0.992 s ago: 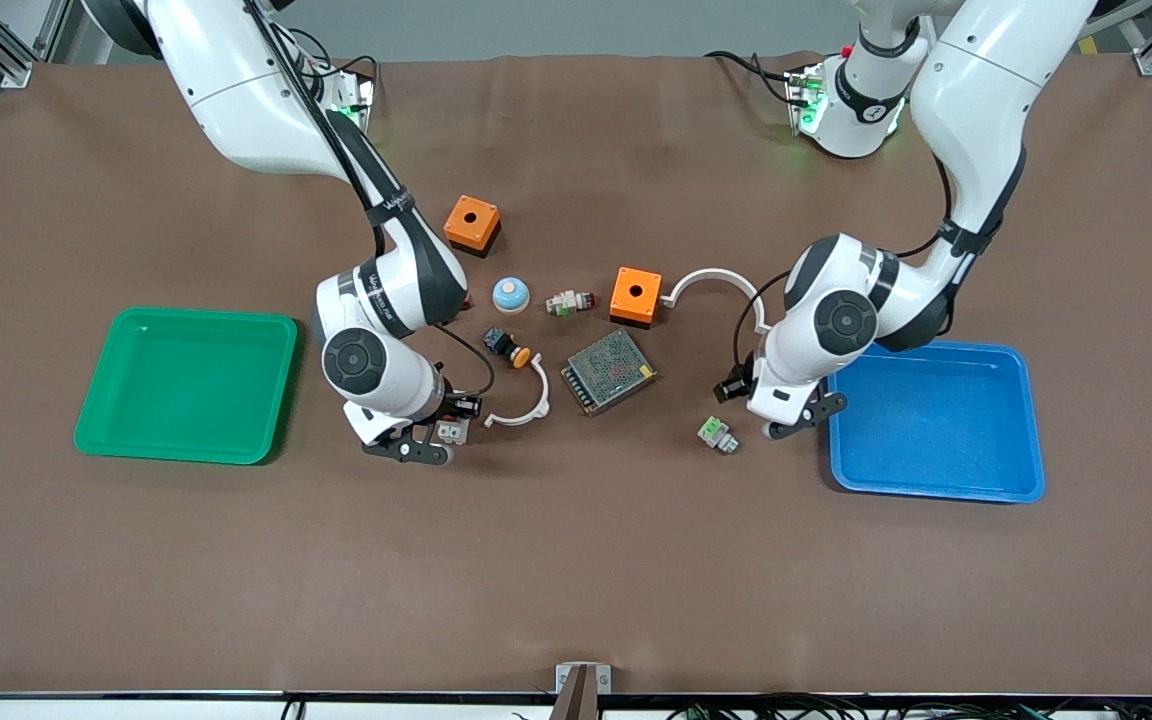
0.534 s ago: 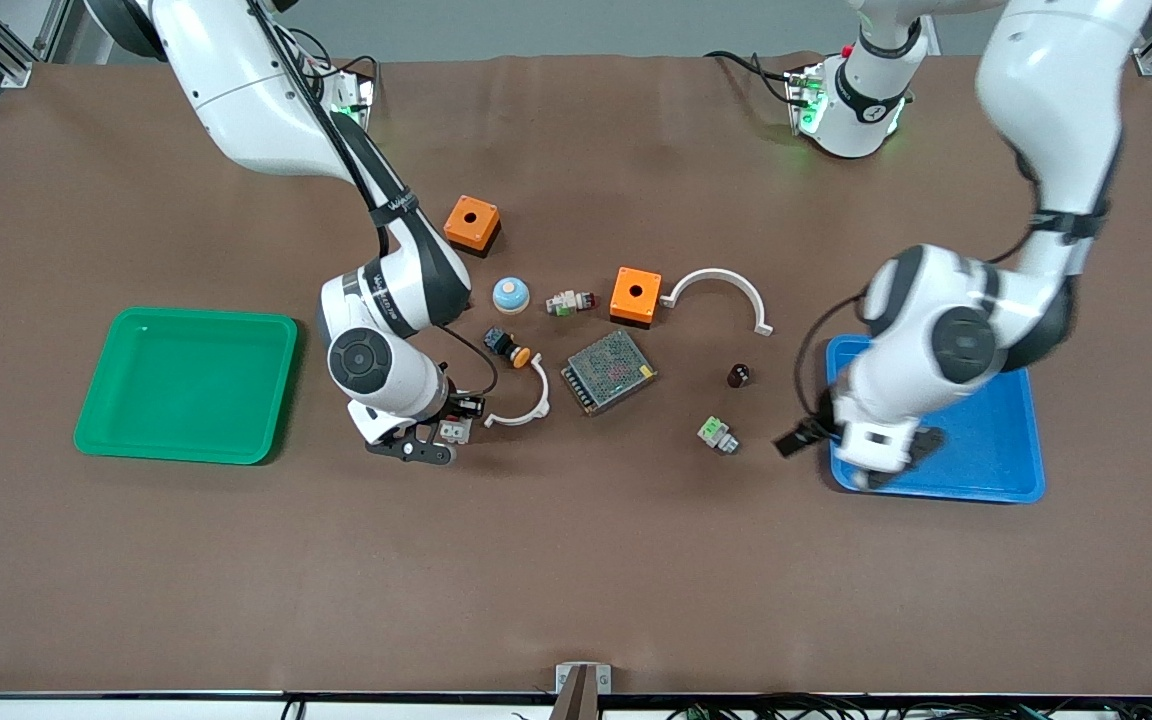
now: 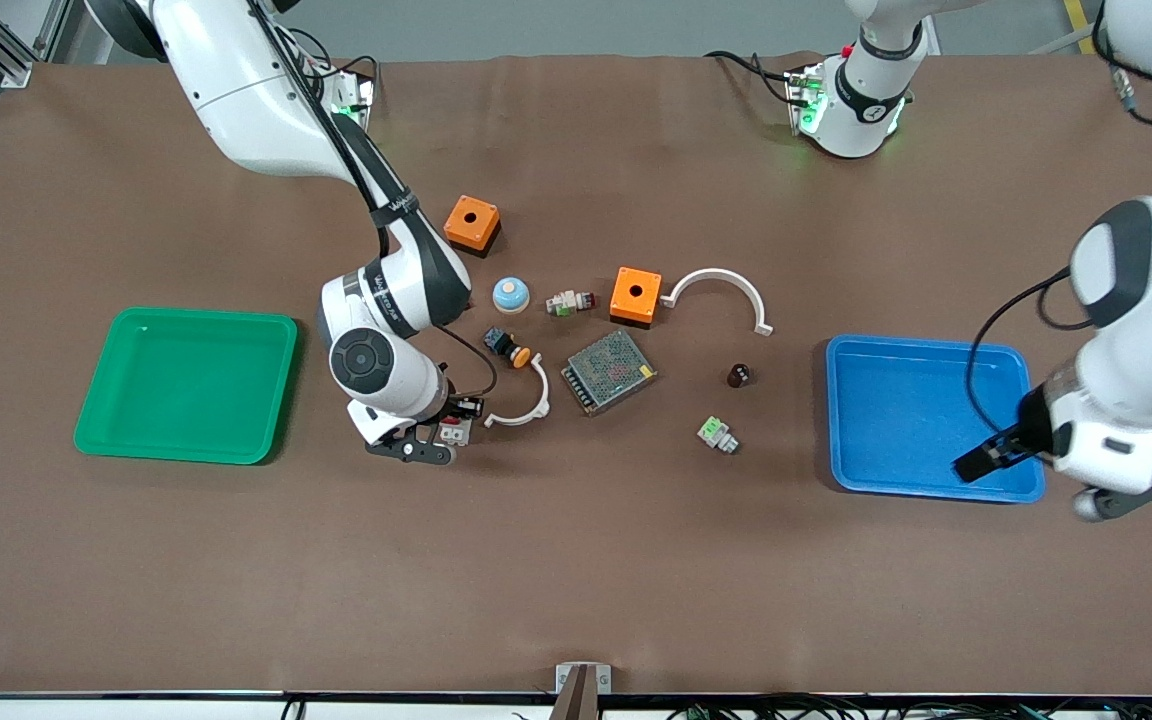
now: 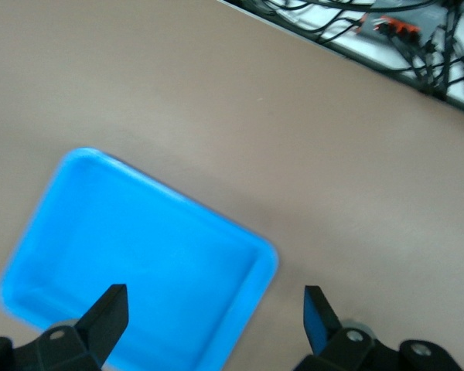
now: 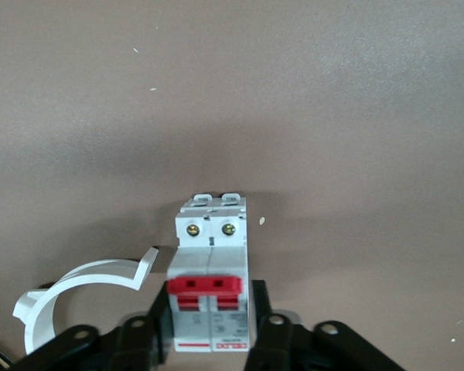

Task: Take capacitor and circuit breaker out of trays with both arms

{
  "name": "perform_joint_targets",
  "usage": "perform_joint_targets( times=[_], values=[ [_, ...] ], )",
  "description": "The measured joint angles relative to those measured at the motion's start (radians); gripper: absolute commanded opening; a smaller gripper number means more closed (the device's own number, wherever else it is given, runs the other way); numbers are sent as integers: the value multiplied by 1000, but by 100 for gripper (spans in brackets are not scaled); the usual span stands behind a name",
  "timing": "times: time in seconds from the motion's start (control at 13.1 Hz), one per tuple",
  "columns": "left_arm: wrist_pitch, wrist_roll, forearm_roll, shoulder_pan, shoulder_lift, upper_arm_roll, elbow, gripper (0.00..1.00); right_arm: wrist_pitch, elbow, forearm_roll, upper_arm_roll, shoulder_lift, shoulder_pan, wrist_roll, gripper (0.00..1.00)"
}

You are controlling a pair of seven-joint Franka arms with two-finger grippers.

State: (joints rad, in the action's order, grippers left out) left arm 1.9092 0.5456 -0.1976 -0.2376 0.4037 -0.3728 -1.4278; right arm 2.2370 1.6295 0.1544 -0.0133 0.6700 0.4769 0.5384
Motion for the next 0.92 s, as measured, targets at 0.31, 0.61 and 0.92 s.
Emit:
perform_joint_targets(
  times=[0.31,0.61,0.92],
  values=[
    [-146,-87,0,-16,-125,-1,11,100,-78,-34,-30,-23,-28,-4,0,100],
    [-303,-115,37,131,-246,122,-1,100,-338,-63,-107,-43,-209,-72,-105,100],
    [-394,-316,112,232,-413,355,-91,100,-537,-63,-118,-48,-396,-202,-299,100]
  ],
)
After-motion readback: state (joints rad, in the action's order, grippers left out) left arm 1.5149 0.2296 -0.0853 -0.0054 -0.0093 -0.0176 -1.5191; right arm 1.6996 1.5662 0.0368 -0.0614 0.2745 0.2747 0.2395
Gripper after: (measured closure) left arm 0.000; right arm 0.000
